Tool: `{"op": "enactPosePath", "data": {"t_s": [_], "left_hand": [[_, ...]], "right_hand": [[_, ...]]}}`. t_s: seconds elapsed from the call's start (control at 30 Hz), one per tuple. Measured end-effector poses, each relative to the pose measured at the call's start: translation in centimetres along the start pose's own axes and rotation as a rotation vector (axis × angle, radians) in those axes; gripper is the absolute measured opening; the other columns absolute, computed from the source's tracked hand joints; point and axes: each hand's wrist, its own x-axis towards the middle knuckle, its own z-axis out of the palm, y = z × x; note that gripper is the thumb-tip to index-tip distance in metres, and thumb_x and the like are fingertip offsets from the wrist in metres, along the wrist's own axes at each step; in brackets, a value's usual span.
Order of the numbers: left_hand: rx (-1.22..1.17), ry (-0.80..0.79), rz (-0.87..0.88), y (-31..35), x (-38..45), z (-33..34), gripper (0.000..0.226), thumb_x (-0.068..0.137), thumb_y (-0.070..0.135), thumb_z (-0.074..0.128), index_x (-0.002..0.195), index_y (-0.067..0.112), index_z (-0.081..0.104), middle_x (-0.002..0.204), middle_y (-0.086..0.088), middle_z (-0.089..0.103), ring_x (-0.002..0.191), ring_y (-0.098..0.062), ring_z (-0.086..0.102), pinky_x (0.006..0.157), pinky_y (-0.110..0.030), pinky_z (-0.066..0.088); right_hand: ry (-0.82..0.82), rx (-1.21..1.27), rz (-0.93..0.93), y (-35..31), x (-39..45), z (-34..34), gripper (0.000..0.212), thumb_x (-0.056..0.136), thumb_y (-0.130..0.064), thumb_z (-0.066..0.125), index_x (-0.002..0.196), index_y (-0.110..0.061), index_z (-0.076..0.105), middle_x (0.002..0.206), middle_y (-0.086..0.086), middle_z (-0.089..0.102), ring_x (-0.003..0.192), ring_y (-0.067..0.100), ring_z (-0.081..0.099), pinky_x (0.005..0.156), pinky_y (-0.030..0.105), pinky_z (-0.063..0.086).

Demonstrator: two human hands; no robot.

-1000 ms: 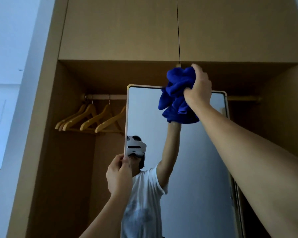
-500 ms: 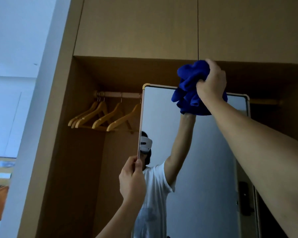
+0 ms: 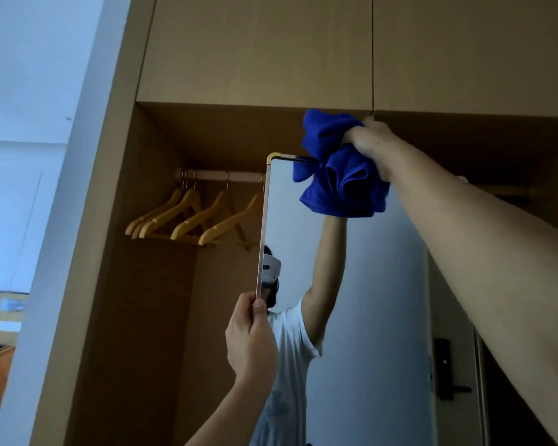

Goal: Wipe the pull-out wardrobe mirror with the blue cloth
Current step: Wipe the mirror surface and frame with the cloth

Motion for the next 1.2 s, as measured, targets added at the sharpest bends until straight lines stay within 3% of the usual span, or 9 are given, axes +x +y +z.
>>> {"op": "enactPosePath", "data": {"t_s": [0.23, 0.33, 0.43, 0.53, 0.67, 0.87, 0.97, 1.13, 1.2], "left_hand": [[0.027, -0.009, 0.023, 0.4, -0.1, -0.5, 0.032, 0.097, 0.016, 0.044, 0.066, 0.022, 0.050, 0.055, 0.006, 0.046, 0.056, -0.019, 0.040, 0.059, -0.038, 0.033], [0.019, -0.019, 0.013, 0.2, 0.0, -0.5, 0.033, 0.096, 0.016, 0.043, 0.064, 0.023, 0.048, 0.054, 0.005, 0.044, 0.056, -0.021, 0.038, 0.060, -0.039, 0.032], [0.025, -0.020, 0.018, 0.2, -0.1, -0.3, 0.034, 0.096, 0.016, 0.042, 0.064, 0.023, 0.046, 0.053, 0.006, 0.043, 0.055, -0.021, 0.037, 0.059, -0.039, 0.031], [0.048, -0.003, 0.021, 0.3, -0.1, -0.2, 0.033, 0.097, 0.017, 0.041, 0.065, 0.024, 0.045, 0.054, 0.006, 0.045, 0.055, -0.019, 0.039, 0.058, -0.038, 0.031], [0.094, 0.031, 0.037, 0.2, -0.2, -0.2, 0.031, 0.096, 0.019, 0.040, 0.066, 0.024, 0.044, 0.054, 0.007, 0.046, 0.055, -0.016, 0.042, 0.058, -0.035, 0.033], [0.125, 0.048, 0.063, -0.2, 0.0, 0.1, 0.033, 0.096, 0.018, 0.039, 0.064, 0.024, 0.043, 0.051, 0.008, 0.046, 0.053, -0.016, 0.041, 0.057, -0.034, 0.032], [0.087, 0.046, 0.060, -0.4, 0.3, 0.1, 0.034, 0.096, 0.016, 0.040, 0.063, 0.022, 0.044, 0.052, 0.006, 0.045, 0.055, -0.021, 0.042, 0.057, -0.039, 0.033], [0.105, 0.084, 0.059, -0.3, 0.5, 0.2, 0.034, 0.095, 0.015, 0.041, 0.062, 0.023, 0.045, 0.053, 0.009, 0.048, 0.057, -0.016, 0.046, 0.060, -0.036, 0.036], [0.134, 0.100, 0.067, -0.2, 0.4, 0.4, 0.032, 0.094, 0.014, 0.042, 0.063, 0.022, 0.046, 0.053, 0.011, 0.051, 0.055, -0.010, 0.047, 0.061, -0.034, 0.036]], "right_hand": [[0.001, 0.092, -0.226, 0.2, 0.3, 2.6, 0.033, 0.076, -0.010, 0.056, 0.109, -0.011, 0.054, 0.090, 0.003, 0.060, 0.081, 0.019, 0.061, 0.065, 0.030, 0.048], [0.050, 0.444, -0.295, 0.9, 0.8, 0.7, 0.035, 0.080, 0.001, 0.054, 0.115, -0.004, 0.050, 0.089, 0.008, 0.057, 0.073, 0.021, 0.059, 0.061, 0.030, 0.047], [0.169, 0.843, -0.226, 0.8, 1.7, -1.3, 0.032, 0.084, 0.003, 0.052, 0.115, -0.007, 0.048, 0.091, 0.014, 0.058, 0.073, 0.029, 0.060, 0.063, 0.035, 0.050], [0.121, 0.770, -0.268, 1.1, 1.5, -1.0, 0.042, 0.085, 0.003, 0.052, 0.126, -0.001, 0.045, 0.098, 0.016, 0.057, 0.078, 0.029, 0.060, 0.066, 0.036, 0.050], [-0.008, 0.530, -0.308, 1.3, -0.1, 1.6, 0.032, 0.084, 0.002, 0.056, 0.114, -0.006, 0.047, 0.094, 0.012, 0.056, 0.079, 0.025, 0.058, 0.071, 0.037, 0.049], [0.102, 1.077, -0.197, 1.3, 1.2, -1.4, 0.046, 0.092, -0.003, 0.046, 0.138, -0.002, 0.041, 0.112, 0.018, 0.056, 0.088, 0.030, 0.058, 0.072, 0.037, 0.049], [0.230, 0.914, -0.185, 1.7, 1.5, -3.2, 0.041, 0.089, -0.004, 0.054, 0.129, -0.007, 0.047, 0.120, 0.018, 0.060, 0.097, 0.034, 0.063, 0.078, 0.042, 0.053], [0.175, 0.349, -0.140, 2.8, 0.4, -5.0, 0.008, 0.079, -0.006, 0.061, 0.083, -0.011, 0.056, 0.075, 0.002, 0.059, 0.063, 0.016, 0.062, 0.064, 0.031, 0.048], [0.124, 0.085, -0.096, 2.9, 0.3, -5.2, 0.012, 0.080, -0.017, 0.062, 0.091, -0.015, 0.061, 0.089, 0.005, 0.064, 0.082, 0.021, 0.064, 0.071, 0.033, 0.049]]}}
